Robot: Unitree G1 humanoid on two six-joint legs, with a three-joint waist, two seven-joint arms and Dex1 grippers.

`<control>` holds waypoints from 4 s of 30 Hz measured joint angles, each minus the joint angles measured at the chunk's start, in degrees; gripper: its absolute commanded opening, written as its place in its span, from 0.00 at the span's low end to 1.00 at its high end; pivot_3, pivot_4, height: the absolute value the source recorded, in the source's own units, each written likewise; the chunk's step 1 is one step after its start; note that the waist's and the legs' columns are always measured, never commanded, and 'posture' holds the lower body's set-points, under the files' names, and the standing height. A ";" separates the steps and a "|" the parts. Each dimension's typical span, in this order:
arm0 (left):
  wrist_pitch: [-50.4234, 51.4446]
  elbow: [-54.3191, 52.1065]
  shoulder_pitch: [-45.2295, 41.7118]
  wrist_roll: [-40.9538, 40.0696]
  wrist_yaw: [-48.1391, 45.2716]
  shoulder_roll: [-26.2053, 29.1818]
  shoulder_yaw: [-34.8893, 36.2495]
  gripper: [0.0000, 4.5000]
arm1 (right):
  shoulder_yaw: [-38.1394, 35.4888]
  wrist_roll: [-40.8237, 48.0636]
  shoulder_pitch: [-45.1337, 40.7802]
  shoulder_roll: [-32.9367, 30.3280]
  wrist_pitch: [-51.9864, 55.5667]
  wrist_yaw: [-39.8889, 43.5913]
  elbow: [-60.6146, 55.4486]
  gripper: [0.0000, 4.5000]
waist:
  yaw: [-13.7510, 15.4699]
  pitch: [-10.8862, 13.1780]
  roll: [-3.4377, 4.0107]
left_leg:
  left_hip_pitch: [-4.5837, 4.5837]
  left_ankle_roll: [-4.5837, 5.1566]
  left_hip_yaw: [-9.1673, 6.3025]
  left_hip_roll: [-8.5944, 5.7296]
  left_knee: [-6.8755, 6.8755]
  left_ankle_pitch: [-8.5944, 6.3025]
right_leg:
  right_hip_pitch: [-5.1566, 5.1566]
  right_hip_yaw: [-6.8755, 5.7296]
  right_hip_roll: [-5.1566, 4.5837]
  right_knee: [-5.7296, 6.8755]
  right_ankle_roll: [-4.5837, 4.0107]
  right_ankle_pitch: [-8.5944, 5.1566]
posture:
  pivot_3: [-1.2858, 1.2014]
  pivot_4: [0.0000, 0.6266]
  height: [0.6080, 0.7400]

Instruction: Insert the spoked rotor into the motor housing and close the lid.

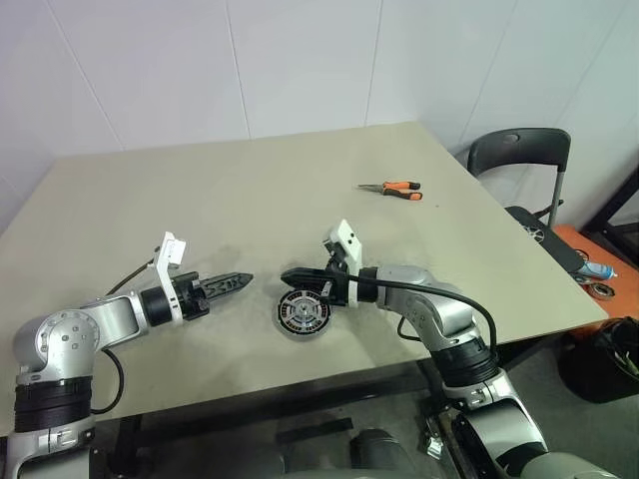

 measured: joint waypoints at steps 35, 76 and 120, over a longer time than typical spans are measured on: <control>-0.29 1.13 -1.30 1.19 1.14 -1.72 -0.21 0.53 | -2.16 4.69 1.17 -1.39 1.12 0.00 6.43 0.00 | -0.03 -0.09 0.01 | 0.05 0.00 0.02 0.01 -0.10 0.00 | 0.04 0.02 0.01 -0.08 0.01 0.00 | 0.52 0.00 1.00; -1.48 -2.48 3.51 2.11 -0.02 -4.42 -4.53 0.53 | -41.60 33.54 13.37 0.69 49.43 -28.00 -8.48 0.27 | 1.48 0.17 0.01 | -0.07 0.26 0.19 0.00 0.03 -0.17 | 0.03 0.05 -0.04 -0.27 0.03 -0.20 | 0.52 0.00 1.00; -3.00 -0.78 1.51 5.06 -1.18 -4.42 -5.20 0.53 | -31.21 26.10 17.41 6.77 20.53 -35.67 -1.30 0.27 | -0.15 -0.40 -0.50 | 0.27 0.22 0.18 0.01 0.17 -0.14 | 0.44 0.06 -0.03 -0.27 0.17 -0.30 | 0.52 0.00 1.00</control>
